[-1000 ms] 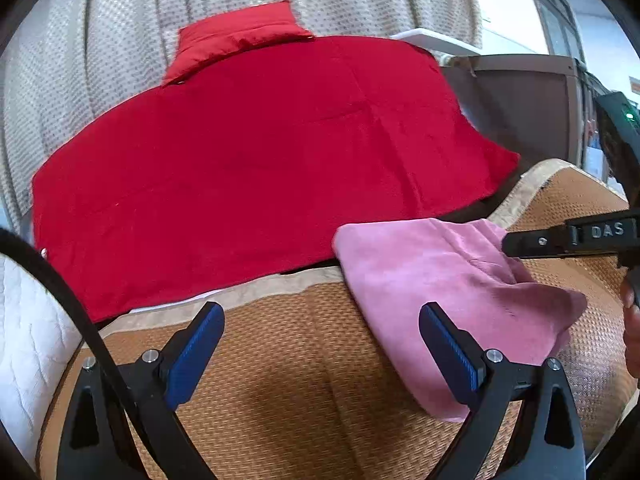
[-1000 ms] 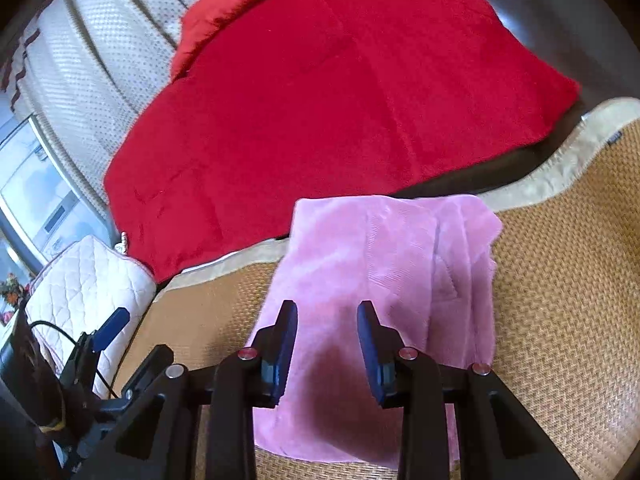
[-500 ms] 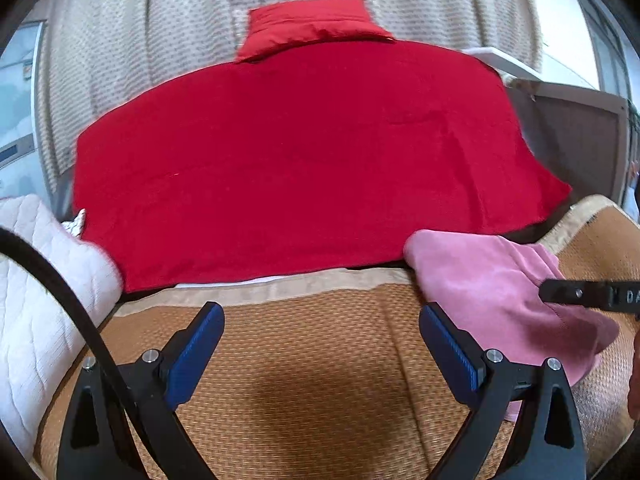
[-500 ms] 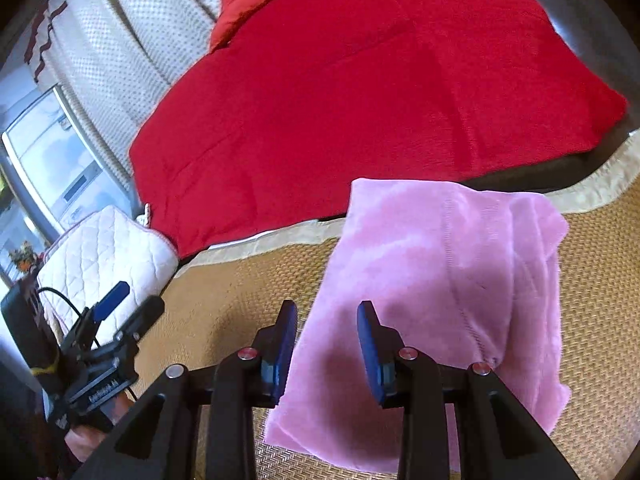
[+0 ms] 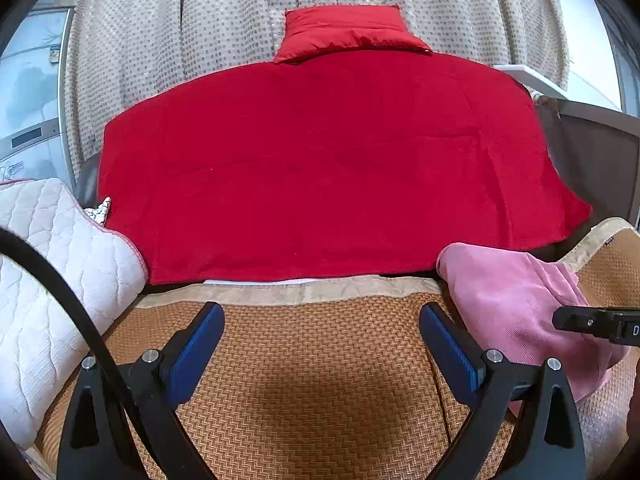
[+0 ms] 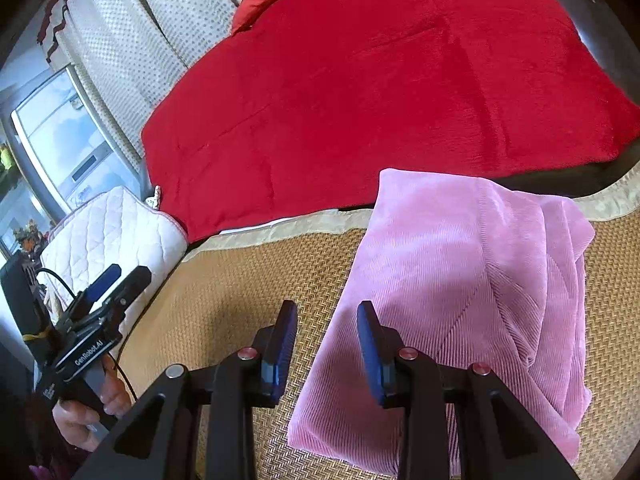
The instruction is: Fold large clothes
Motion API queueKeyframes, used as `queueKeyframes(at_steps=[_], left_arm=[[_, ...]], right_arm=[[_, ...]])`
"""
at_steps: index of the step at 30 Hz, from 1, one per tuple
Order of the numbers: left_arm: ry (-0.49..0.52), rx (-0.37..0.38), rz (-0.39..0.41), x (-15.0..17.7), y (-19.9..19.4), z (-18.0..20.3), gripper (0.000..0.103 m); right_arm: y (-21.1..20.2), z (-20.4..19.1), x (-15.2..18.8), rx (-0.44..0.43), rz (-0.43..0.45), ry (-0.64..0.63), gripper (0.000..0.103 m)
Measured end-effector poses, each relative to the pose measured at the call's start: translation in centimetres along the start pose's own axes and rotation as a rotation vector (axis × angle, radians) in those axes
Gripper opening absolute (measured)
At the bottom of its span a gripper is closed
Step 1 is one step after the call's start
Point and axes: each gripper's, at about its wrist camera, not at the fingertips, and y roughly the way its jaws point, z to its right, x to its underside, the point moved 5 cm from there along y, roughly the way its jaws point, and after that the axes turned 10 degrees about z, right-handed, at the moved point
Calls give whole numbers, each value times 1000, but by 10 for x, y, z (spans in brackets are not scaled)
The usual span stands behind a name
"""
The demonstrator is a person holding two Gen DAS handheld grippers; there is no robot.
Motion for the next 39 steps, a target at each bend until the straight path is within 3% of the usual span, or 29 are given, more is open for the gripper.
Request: queueKeyframes(at_steps=[12, 17, 23, 28, 39], left_arm=[[16, 3, -13, 2, 7, 12, 98], [24, 56, -49, 9, 16, 33, 98], [43, 94, -45, 8, 19, 56, 98], [49, 108, -43, 10, 23, 70, 98], [50, 107, -36, 11, 22, 71, 98]], right_arm=[[2, -7, 2, 11, -9, -62, 35], [-2, -1, 4, 63, -3, -114, 35], [-11, 6, 3, 144, 13, -176, 35], [-18, 11, 1, 268, 30, -244, 35], [-26, 13, -6, 489, 72, -399, 35]])
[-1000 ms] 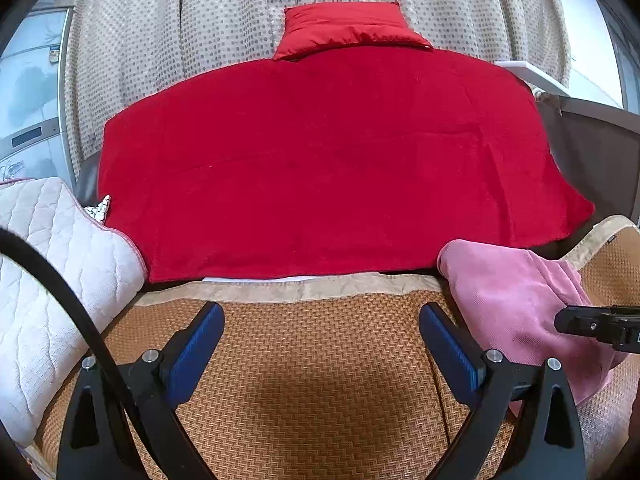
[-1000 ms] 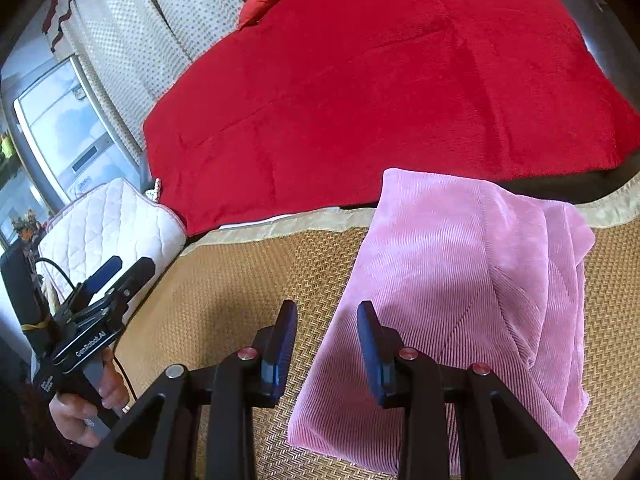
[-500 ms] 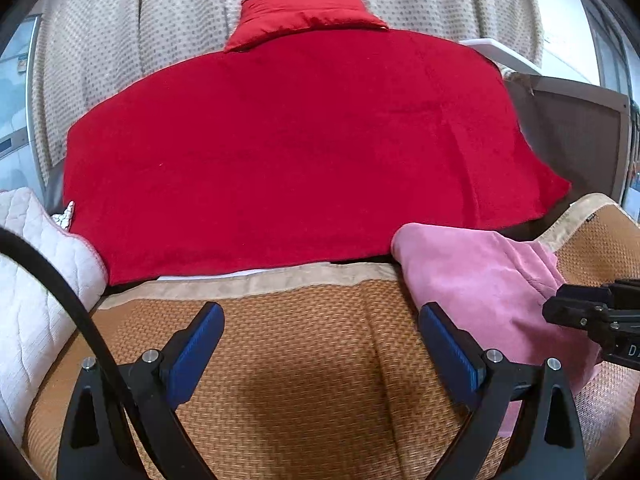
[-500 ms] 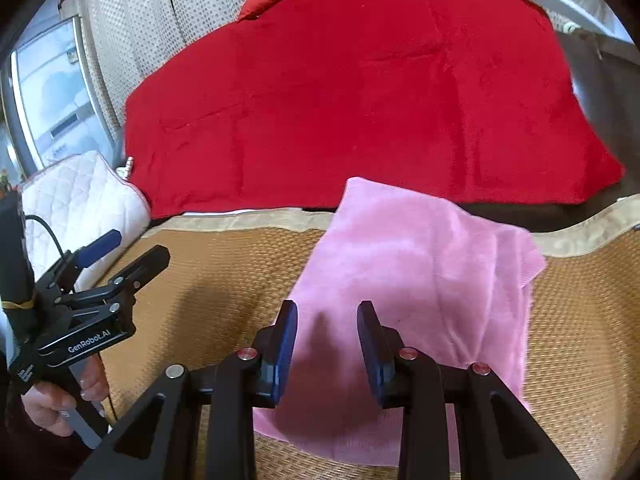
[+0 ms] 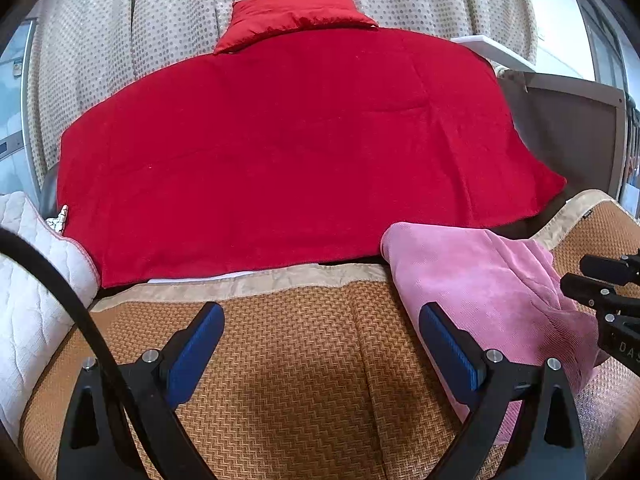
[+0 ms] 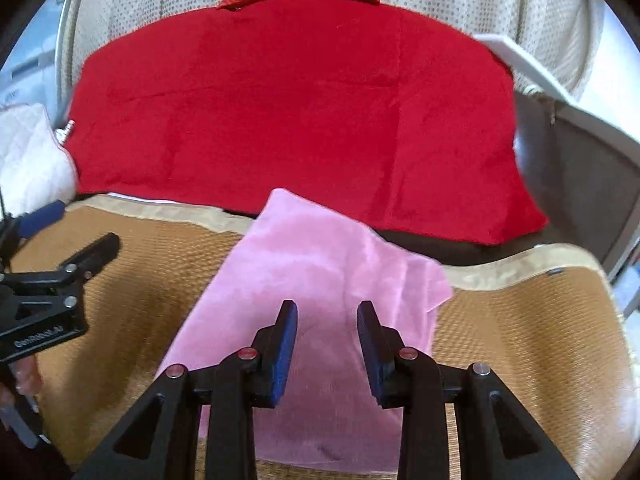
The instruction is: Fold large clothes
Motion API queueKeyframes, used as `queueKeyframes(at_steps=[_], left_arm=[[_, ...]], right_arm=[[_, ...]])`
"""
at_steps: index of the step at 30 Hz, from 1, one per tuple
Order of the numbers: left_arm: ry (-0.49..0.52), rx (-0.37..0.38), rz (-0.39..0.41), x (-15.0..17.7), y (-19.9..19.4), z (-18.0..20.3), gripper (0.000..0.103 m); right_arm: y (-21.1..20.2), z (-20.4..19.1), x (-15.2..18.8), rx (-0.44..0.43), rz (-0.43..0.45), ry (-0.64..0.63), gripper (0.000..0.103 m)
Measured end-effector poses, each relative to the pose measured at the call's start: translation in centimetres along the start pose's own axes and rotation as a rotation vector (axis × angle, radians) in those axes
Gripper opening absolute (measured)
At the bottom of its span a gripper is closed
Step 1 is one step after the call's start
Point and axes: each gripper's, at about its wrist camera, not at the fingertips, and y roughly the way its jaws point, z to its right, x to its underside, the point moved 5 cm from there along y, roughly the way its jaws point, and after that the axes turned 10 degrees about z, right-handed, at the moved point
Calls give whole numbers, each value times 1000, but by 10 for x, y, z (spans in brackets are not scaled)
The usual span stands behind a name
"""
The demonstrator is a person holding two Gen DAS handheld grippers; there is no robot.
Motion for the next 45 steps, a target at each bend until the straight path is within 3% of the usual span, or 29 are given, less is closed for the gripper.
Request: queueKeyframes(at_steps=[21, 45], left_arm=[[-29, -67, 31, -3, -22, -53, 98], [-51, -145, 66, 3, -45, -114, 98]], right_arm=[[-10, -41, -17, 58, 64, -146, 35], [-19, -110, -24, -12, 100, -252, 35]])
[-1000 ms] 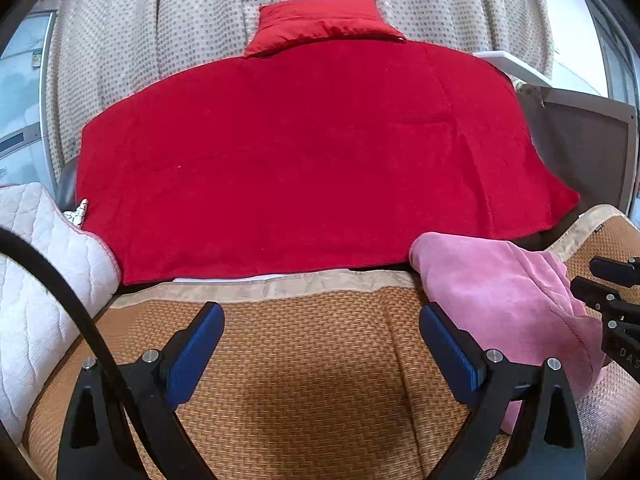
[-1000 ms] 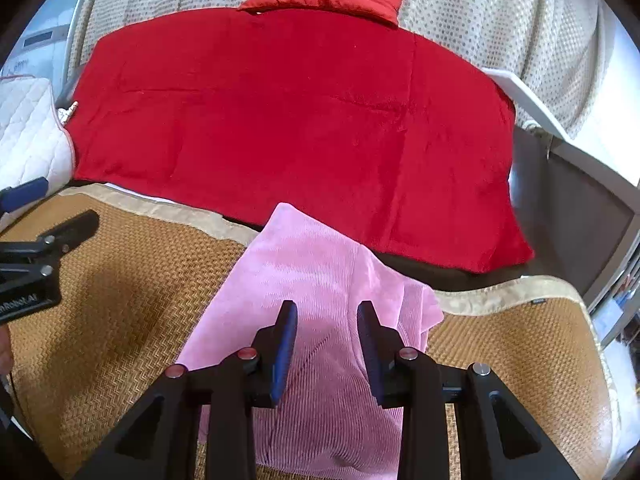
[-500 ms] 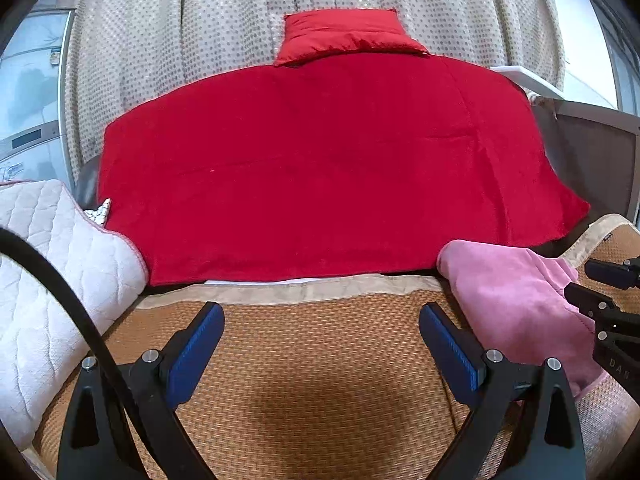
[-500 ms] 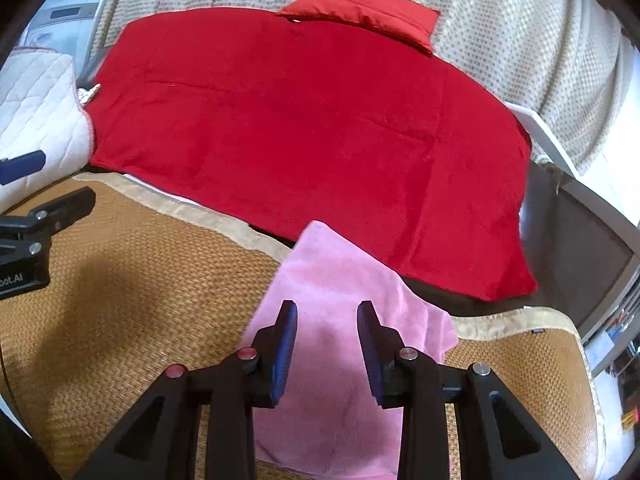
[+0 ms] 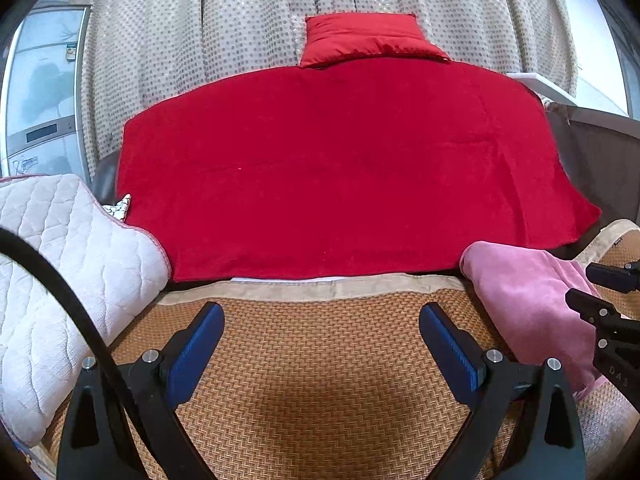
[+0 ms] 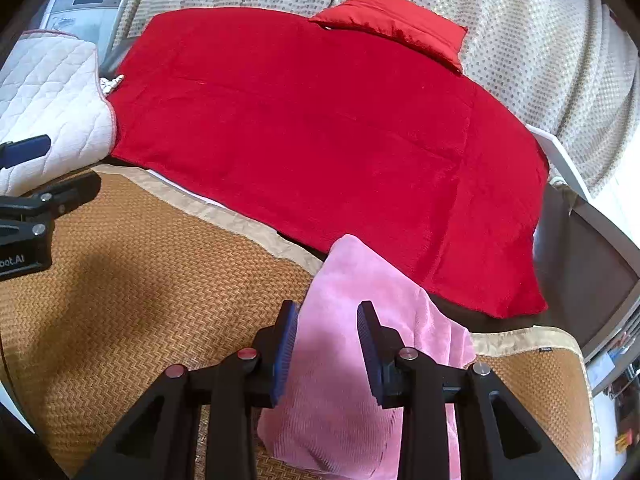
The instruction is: Fold large clothes
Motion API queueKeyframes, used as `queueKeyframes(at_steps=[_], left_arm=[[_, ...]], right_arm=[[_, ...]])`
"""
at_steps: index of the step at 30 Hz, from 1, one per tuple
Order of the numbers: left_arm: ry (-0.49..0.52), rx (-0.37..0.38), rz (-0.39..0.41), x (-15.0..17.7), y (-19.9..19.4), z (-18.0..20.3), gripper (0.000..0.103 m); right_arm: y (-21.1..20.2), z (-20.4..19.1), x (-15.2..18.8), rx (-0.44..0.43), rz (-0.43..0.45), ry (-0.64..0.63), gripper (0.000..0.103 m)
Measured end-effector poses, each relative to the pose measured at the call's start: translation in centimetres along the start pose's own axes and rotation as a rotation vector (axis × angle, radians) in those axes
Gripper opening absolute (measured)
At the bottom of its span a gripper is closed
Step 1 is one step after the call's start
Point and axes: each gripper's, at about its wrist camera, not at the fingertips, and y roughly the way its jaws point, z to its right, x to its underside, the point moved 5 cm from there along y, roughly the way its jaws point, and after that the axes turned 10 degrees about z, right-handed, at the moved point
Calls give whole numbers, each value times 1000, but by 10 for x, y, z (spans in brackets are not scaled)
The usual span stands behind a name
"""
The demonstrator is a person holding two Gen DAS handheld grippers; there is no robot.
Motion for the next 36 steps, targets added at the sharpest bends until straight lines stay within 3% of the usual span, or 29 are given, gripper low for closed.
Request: queueKeyframes(at_steps=[15, 17, 20, 24, 25, 27, 30, 36], left_arm=[[-20, -6, -2, 0, -4, -13, 98], [-40, 36, -15, 1, -3, -9, 98], [-97, 170, -52, 3, 3, 8, 98], [-156, 340, -126, 8, 17, 48, 98], [-161, 379, -141, 9, 20, 59, 98], [-160, 462, -172, 12, 27, 85, 98], [-176, 590, -258, 22, 45, 125, 98], [-299, 710, -423, 43, 76, 166, 98]], right_arm=[[-1, -17, -4, -36, 7, -17, 35], [0, -17, -2, -44, 0, -17, 35], [2, -10, 3, -73, -19, 9, 35], [15, 42, 22, -110, -69, 186, 38], [19, 58, 28, -108, -82, 233, 62], [23, 96, 43, -108, -84, 359, 84], [30, 156, 70, -128, -90, 586, 84], [71, 222, 151, -251, -236, 968, 84]])
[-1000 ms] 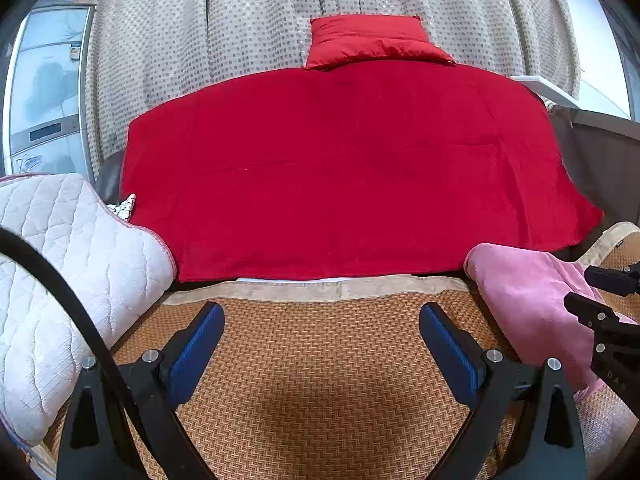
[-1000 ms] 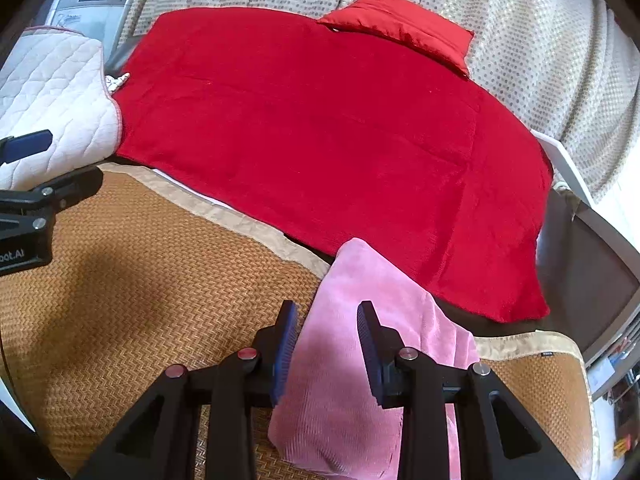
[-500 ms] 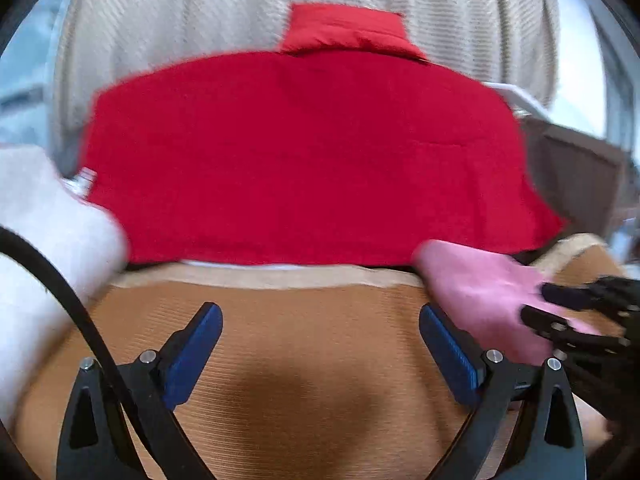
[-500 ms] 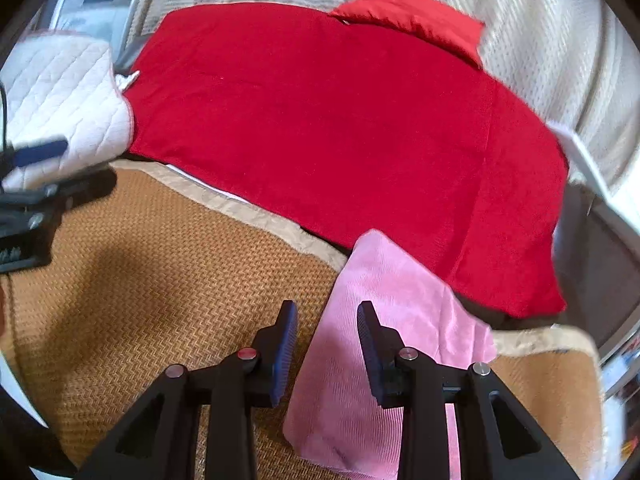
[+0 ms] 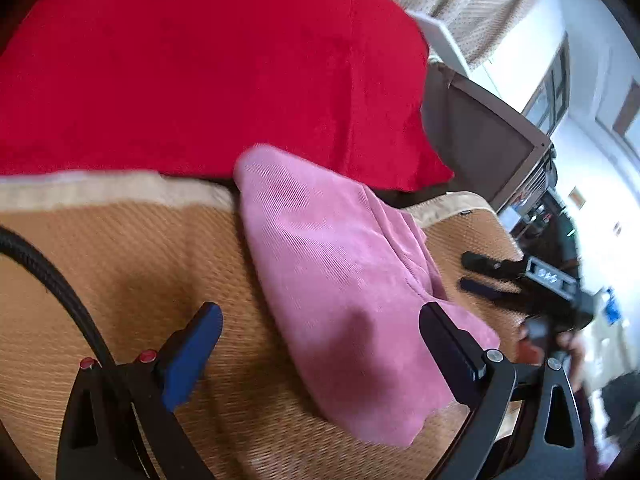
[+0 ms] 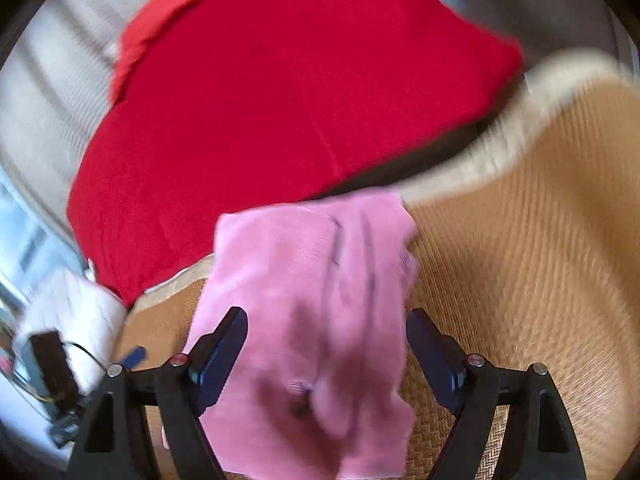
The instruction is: Fold large clothes
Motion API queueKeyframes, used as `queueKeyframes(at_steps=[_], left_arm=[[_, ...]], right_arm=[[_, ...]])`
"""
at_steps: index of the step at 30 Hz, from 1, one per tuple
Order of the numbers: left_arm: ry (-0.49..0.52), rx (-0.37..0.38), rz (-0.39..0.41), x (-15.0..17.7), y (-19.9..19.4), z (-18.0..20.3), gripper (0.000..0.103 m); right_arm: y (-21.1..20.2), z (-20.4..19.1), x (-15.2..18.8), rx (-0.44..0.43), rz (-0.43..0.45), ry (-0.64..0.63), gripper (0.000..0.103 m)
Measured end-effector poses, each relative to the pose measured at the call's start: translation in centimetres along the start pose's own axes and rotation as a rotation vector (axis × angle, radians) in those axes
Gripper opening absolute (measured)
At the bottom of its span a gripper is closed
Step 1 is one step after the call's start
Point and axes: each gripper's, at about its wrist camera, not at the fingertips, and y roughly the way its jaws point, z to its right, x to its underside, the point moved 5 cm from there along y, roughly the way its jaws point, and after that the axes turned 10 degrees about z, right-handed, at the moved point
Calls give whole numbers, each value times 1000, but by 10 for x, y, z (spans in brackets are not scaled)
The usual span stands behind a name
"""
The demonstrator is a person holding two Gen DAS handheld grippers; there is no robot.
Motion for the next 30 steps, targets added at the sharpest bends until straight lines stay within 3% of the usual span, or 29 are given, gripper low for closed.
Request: queueKeyframes(at_steps=[7, 13, 20, 24, 27, 30], left_arm=[[-136, 47, -105, 7, 40, -9, 98], [-193, 75, -158, 15, 61, -14, 98], [-177, 124, -159, 21, 74, 3, 96], [-96, 97, -124, 19, 70, 12, 69], [-96, 102, -104, 15, 61, 9, 63], [-56, 77, -92, 11, 46, 11, 62]], right_arm=[[33, 43, 1, -99, -68, 189, 84], [73, 33, 12, -154, -170, 178, 84], [99, 5, 17, -226, -158, 148, 83], [102, -16, 24, -217, -157, 91, 54], [96, -30, 25, -201, -130, 58, 46], [94, -55, 31, -218, -126, 29, 44]])
